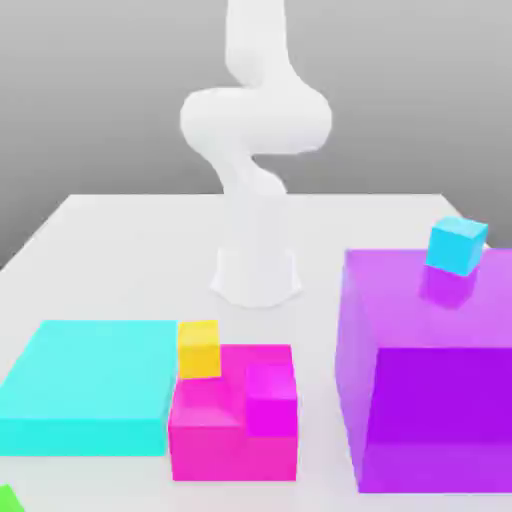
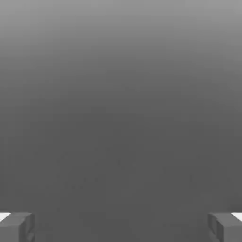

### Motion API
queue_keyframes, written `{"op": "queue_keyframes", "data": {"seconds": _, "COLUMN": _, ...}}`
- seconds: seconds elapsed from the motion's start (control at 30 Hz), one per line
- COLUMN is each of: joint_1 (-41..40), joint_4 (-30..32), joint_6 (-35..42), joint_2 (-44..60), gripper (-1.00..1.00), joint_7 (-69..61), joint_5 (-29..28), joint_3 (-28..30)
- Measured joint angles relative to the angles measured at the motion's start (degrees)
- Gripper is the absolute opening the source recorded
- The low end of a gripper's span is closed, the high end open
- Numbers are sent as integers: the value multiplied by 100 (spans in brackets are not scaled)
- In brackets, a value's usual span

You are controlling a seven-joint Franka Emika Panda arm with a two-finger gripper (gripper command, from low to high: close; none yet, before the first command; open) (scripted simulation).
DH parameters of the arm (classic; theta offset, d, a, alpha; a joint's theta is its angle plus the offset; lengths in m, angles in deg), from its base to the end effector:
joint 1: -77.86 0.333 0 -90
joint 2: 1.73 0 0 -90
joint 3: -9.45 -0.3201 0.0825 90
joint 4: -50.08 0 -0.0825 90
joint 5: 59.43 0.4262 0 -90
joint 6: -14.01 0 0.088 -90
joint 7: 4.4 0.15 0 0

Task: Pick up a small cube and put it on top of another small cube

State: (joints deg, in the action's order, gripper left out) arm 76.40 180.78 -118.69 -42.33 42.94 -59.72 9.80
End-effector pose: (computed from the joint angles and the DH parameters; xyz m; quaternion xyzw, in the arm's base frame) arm 0.4467 -0.0150 0.6606 -0.8477 0.3867 -0.3350 0.1403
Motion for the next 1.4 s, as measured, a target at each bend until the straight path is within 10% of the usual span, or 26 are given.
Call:
{"op": "queue_keyframes", "data": {"seconds": 1.2, "joint_1": -1809, "joint_4": -1572, "joint_6": -1669, "joint_2": 7543, "gripper": 0, "joint_7": 1119, "joint_5": 865, "joint_3": 709}}
{"op": "queue_keyframes", "data": {"seconds": 1.23, "joint_1": -1831, "joint_4": -1603, "joint_6": -1770, "joint_2": 7678, "gripper": -100, "joint_7": 1103, "joint_5": 889, "joint_3": 684}}
{"op": "queue_keyframes", "data": {"seconds": 1.4, "joint_1": -1832, "joint_4": -1603, "joint_6": -1774, "joint_2": 7678, "gripper": -100, "joint_7": 1092, "joint_5": 902, "joint_3": 682}}
